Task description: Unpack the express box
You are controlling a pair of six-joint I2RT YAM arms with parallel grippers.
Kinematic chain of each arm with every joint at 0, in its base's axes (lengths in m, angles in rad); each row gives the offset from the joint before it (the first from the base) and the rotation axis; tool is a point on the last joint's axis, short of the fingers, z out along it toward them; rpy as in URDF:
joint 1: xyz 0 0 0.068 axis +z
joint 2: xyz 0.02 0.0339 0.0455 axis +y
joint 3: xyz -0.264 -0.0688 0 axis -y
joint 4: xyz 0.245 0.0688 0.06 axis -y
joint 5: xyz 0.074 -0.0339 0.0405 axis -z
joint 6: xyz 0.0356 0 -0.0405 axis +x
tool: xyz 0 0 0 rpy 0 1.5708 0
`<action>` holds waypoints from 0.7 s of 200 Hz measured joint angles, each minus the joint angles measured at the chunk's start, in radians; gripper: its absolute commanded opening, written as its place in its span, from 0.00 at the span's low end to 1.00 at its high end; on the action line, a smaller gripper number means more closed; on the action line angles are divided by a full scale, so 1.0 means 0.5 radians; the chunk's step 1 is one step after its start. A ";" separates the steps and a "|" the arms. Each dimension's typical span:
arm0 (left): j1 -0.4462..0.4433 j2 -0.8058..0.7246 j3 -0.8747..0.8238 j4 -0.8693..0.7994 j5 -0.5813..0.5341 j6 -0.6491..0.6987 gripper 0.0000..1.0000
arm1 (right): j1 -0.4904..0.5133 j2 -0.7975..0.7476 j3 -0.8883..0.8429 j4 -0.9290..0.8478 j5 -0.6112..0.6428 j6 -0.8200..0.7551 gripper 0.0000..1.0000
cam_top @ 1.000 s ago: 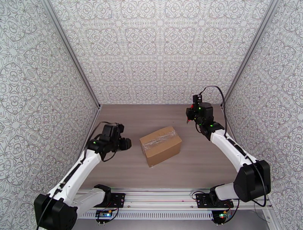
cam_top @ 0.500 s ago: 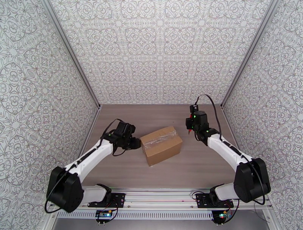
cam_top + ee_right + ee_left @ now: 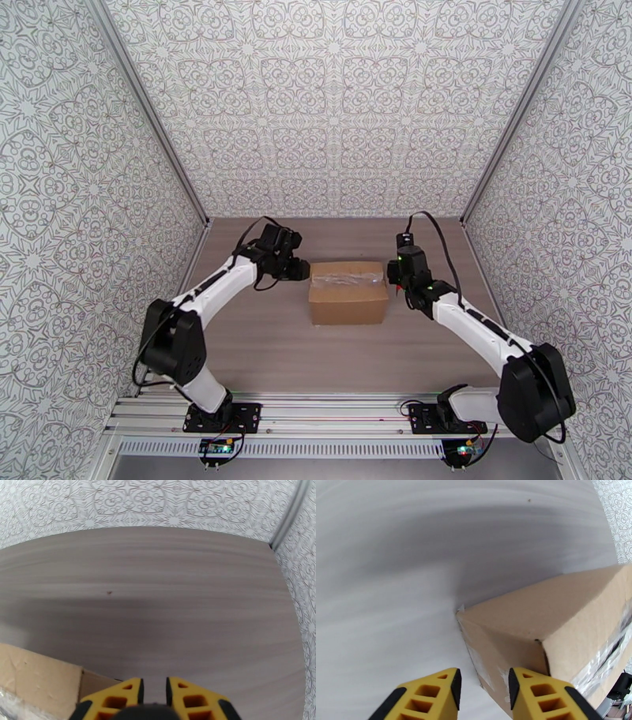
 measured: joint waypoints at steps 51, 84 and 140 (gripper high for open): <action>0.209 -0.119 -0.037 0.044 0.098 0.060 0.60 | -0.057 -0.171 0.159 -0.140 0.126 -0.253 0.00; 0.299 -0.433 -0.209 0.082 0.193 0.061 0.65 | -0.097 -0.187 0.453 -0.064 -0.239 -0.449 0.00; 0.216 -0.907 -0.841 0.482 0.475 -0.145 0.78 | -0.091 0.087 0.855 0.323 -1.061 -0.604 0.00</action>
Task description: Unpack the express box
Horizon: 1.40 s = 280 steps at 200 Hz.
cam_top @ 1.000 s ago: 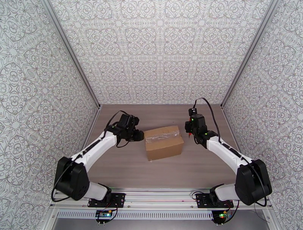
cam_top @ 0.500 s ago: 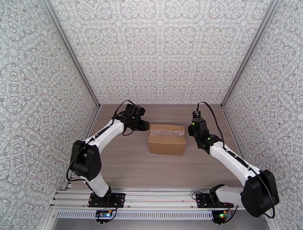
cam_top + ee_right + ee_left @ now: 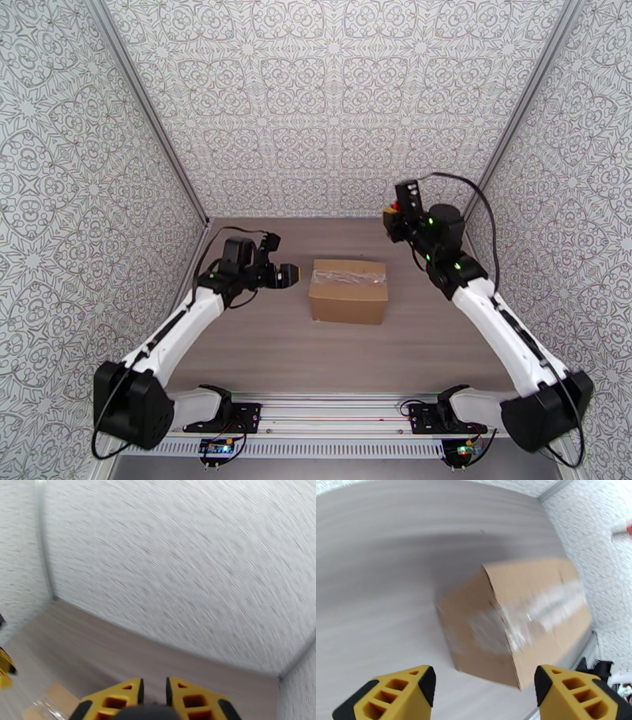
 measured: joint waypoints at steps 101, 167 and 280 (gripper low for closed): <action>-0.441 -0.079 -0.208 0.085 -0.127 0.054 0.65 | 0.008 0.699 0.201 0.214 -0.188 -0.219 0.00; -0.521 0.035 -0.235 0.223 -0.156 0.097 0.68 | 0.021 0.726 -0.013 0.326 -0.140 -0.220 0.00; -0.314 0.288 0.019 0.297 -0.182 0.271 0.70 | 0.189 0.485 -0.520 0.624 0.427 -0.236 0.00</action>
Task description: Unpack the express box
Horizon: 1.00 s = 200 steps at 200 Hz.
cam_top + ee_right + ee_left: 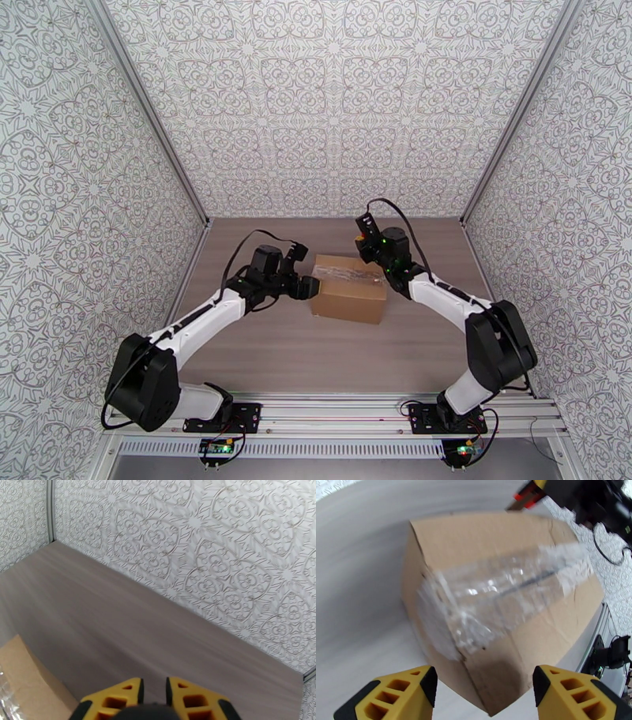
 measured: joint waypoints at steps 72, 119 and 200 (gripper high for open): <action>0.033 -0.227 -0.048 -0.067 -0.092 -0.117 0.72 | 0.018 -0.021 0.262 -0.121 0.088 -0.155 0.00; -0.077 -0.296 -0.239 0.040 -0.148 -0.435 0.75 | 0.014 -0.005 0.612 -0.181 -0.465 -0.224 0.00; 0.066 -0.467 -0.390 0.071 -0.120 -0.664 0.75 | 0.014 0.232 0.691 0.027 -1.527 0.202 0.00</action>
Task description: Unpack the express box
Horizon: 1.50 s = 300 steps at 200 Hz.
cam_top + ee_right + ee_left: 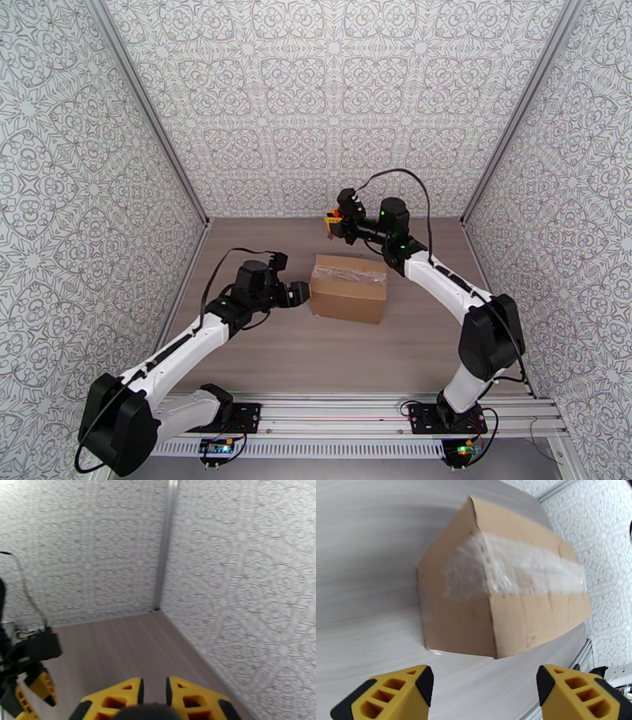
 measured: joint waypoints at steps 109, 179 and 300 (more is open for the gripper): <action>0.181 0.419 0.195 0.127 0.678 0.025 0.74 | 0.093 0.018 -0.253 0.295 -0.231 0.289 0.00; 0.250 0.599 0.220 0.194 0.893 0.044 0.71 | 0.133 0.018 -0.278 0.356 -0.175 0.290 0.00; 0.258 0.736 0.220 0.282 0.964 0.076 0.69 | 0.163 0.066 -0.349 0.365 -0.110 0.256 0.00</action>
